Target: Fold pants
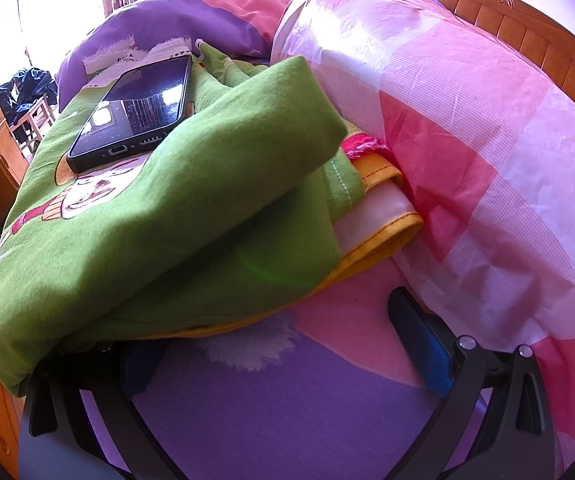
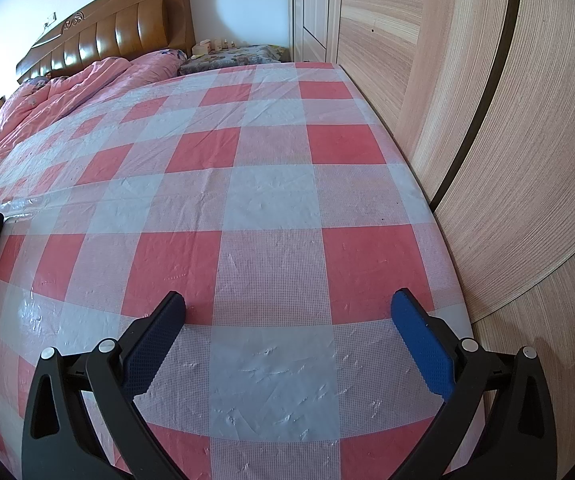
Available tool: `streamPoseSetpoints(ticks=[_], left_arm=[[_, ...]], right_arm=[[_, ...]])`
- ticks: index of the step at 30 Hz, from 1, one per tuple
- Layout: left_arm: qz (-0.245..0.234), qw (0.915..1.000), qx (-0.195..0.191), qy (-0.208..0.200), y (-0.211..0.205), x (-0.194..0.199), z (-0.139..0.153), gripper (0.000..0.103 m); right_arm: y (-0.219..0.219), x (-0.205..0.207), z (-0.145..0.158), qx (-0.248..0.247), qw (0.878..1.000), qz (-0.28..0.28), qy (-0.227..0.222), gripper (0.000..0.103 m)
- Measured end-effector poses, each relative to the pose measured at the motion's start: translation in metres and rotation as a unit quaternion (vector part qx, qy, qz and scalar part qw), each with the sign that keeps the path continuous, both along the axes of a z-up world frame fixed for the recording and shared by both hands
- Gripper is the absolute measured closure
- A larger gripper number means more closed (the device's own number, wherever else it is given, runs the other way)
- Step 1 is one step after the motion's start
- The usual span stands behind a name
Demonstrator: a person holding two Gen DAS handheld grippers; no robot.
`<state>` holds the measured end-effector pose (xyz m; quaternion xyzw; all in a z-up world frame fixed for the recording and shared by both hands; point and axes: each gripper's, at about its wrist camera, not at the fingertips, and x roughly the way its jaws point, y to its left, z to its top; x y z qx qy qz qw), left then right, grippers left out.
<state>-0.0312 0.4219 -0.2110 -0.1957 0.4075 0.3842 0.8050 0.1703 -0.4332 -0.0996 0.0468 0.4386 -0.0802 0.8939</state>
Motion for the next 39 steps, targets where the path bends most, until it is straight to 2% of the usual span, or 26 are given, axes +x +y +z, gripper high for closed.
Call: streamPoseSetpoints(ticks=[37,39], left_arm=[[0.005,0.9999,0.007,0.009,-0.0007,0.0056,-0.0001,0.001],[-0.015,0.9997,-0.013,0.016,-0.0001,0.0031,0.0052,0.001]], right_arm=[[-0.0005,0.0012,-0.0004,0.000,1.000,0.002,0.000,0.004],[-0.0005,0.0014,-0.0003,0.000,1.000,0.002,0.000,0.004]])
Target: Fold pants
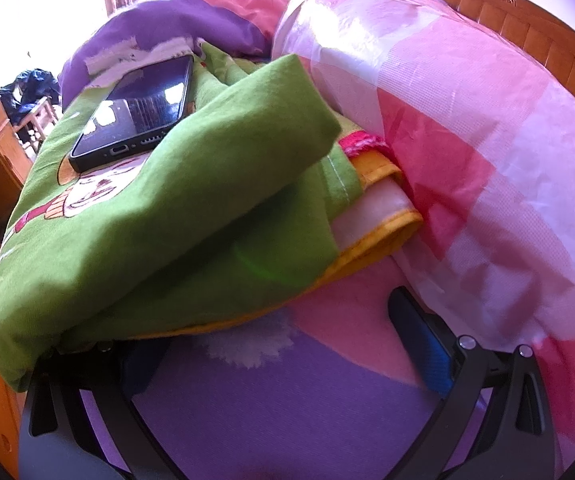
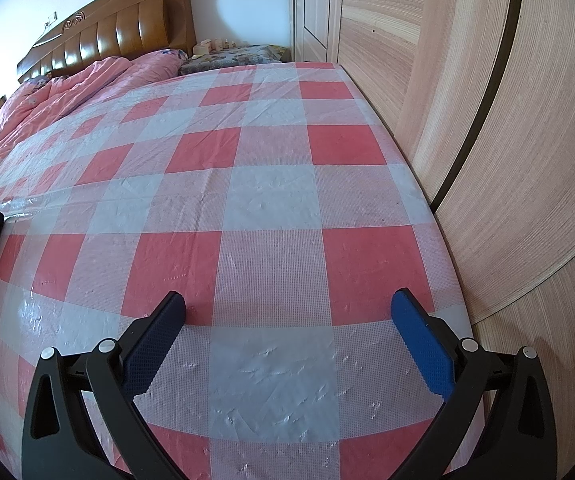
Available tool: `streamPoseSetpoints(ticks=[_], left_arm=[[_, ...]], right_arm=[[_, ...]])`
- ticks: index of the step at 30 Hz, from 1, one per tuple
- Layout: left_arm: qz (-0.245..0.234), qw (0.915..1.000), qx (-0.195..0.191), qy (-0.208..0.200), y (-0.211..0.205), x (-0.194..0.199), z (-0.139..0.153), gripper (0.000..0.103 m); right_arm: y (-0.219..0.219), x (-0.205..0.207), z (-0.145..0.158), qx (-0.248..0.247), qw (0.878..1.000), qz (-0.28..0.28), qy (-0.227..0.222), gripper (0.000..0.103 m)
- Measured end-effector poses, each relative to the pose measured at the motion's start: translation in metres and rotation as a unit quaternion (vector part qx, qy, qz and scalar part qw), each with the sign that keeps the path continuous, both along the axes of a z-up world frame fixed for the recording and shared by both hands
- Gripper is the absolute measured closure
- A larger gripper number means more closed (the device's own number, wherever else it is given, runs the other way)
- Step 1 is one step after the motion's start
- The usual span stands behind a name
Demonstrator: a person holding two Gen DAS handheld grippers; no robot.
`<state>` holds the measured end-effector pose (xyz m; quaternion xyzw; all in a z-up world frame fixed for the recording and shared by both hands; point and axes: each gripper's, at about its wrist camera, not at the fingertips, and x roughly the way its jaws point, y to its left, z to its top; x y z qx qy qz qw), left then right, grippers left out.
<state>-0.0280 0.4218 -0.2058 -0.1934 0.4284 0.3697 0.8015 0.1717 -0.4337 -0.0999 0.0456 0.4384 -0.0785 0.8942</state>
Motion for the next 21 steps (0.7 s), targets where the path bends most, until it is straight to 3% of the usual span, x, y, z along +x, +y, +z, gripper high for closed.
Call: streamPoseSetpoints(ticks=[2,3,5,6,8,9,11,13,15,17,21], left_arm=[[-0.001,1.0000,0.000,0.002,-0.004,-0.007,0.014,0.007],[0.005,0.9999,0.013,0.005,-0.011,-0.012,0.025,0.016],[-0.024,0.9976,0.058,-0.030,-0.043,-0.019,0.064,0.014],[-0.052,0.9929,0.093,-0.054,-0.065,-0.021,0.085,0.004],[-0.130,0.9711,0.169,-0.107,-0.127,-0.022,0.131,0.002],[-0.172,0.9557,0.199,-0.132,-0.163,-0.022,0.152,0.002],[-0.229,0.9314,0.232,-0.162,-0.225,-0.018,0.180,0.001],[-0.289,0.9144,0.222,-0.176,-0.276,-0.009,0.195,0.001],[-0.383,0.8917,0.162,-0.179,-0.328,0.004,0.202,0.001],[-0.420,0.8804,0.140,-0.169,-0.359,0.012,0.202,0.001],[-0.467,0.8605,0.138,-0.149,-0.405,0.015,0.196,0.001]], right_arm=[[0.001,0.001,0.001,0.001,1.000,-0.010,0.003,0.004],[0.004,0.001,0.002,0.002,1.000,-0.015,0.015,0.004],[0.022,-0.009,0.009,0.029,0.998,-0.037,0.035,0.004],[0.033,-0.019,0.015,0.028,0.999,-0.036,0.020,0.004],[0.083,-0.050,0.032,-0.010,1.000,-0.011,-0.016,0.004],[0.108,-0.062,0.037,-0.028,0.999,0.011,-0.023,0.004],[0.166,-0.090,0.044,-0.059,0.995,0.071,-0.045,0.004],[0.217,-0.111,0.044,-0.072,0.989,0.120,-0.050,0.004],[0.250,-0.124,0.045,-0.082,0.984,0.149,-0.057,0.004],[0.278,-0.133,0.045,-0.096,0.978,0.176,-0.055,0.004],[0.302,-0.143,0.042,-0.103,0.973,0.203,-0.049,0.004]])
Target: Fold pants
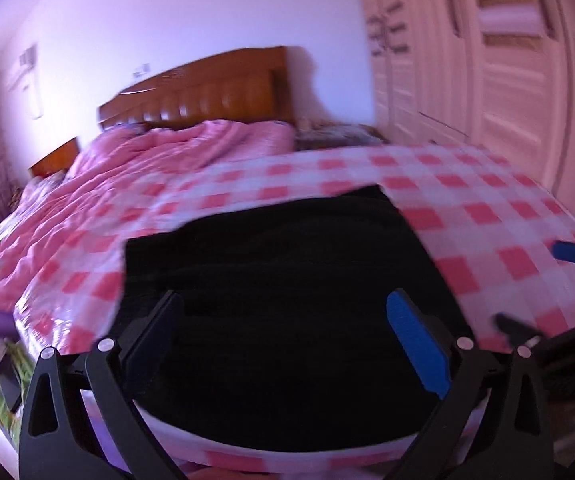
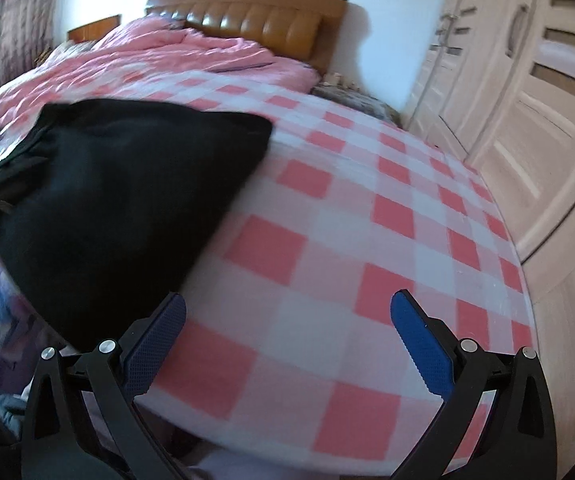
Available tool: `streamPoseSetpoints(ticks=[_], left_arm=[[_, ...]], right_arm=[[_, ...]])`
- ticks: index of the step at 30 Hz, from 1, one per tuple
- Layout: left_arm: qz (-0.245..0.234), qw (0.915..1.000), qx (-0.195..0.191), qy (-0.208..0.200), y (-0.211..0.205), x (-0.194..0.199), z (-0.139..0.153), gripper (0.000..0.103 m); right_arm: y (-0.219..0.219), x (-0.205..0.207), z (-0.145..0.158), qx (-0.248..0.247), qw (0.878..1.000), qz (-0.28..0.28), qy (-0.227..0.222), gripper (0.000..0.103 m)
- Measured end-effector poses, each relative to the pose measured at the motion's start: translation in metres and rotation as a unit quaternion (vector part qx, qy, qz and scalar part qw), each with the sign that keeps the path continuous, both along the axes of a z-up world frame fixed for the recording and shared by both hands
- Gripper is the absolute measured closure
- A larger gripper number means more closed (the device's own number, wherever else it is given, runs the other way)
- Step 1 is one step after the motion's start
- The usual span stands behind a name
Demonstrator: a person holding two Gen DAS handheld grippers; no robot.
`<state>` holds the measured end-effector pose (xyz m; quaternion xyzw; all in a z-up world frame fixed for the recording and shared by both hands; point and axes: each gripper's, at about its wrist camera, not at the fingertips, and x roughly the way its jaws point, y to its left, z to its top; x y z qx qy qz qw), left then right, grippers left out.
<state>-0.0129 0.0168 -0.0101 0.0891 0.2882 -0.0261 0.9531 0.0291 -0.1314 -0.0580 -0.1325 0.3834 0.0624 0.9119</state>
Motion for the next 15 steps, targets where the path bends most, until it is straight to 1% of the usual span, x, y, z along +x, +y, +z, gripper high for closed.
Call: streamPoseSetpoints(ticks=[3,4,6,10,15], left_arm=[[-0.010,0.9999,0.011,0.006,-0.012,-0.005,-0.008,0.002],[-0.007,0.9999,0.014,0.003,-0.016,-0.007,-0.012,0.002],[0.007,0.9998,0.016,-0.006,-0.011,-0.011,-0.011,0.002],[0.011,0.9998,-0.005,0.015,0.000,-0.012,-0.008,0.002],[0.026,0.9994,-0.009,0.023,0.009,-0.009,-0.012,0.002]], right_arm=[[0.004,-0.007,-0.002,0.006,1.000,0.005,0.003,0.004],[0.005,-0.008,-0.003,0.005,1.000,0.006,0.003,0.004],[0.007,-0.011,-0.004,-0.001,1.000,0.005,0.001,0.004],[0.005,-0.015,-0.003,0.006,1.000,0.004,0.001,0.004],[0.002,-0.016,-0.002,0.006,1.000,0.003,-0.001,0.004]])
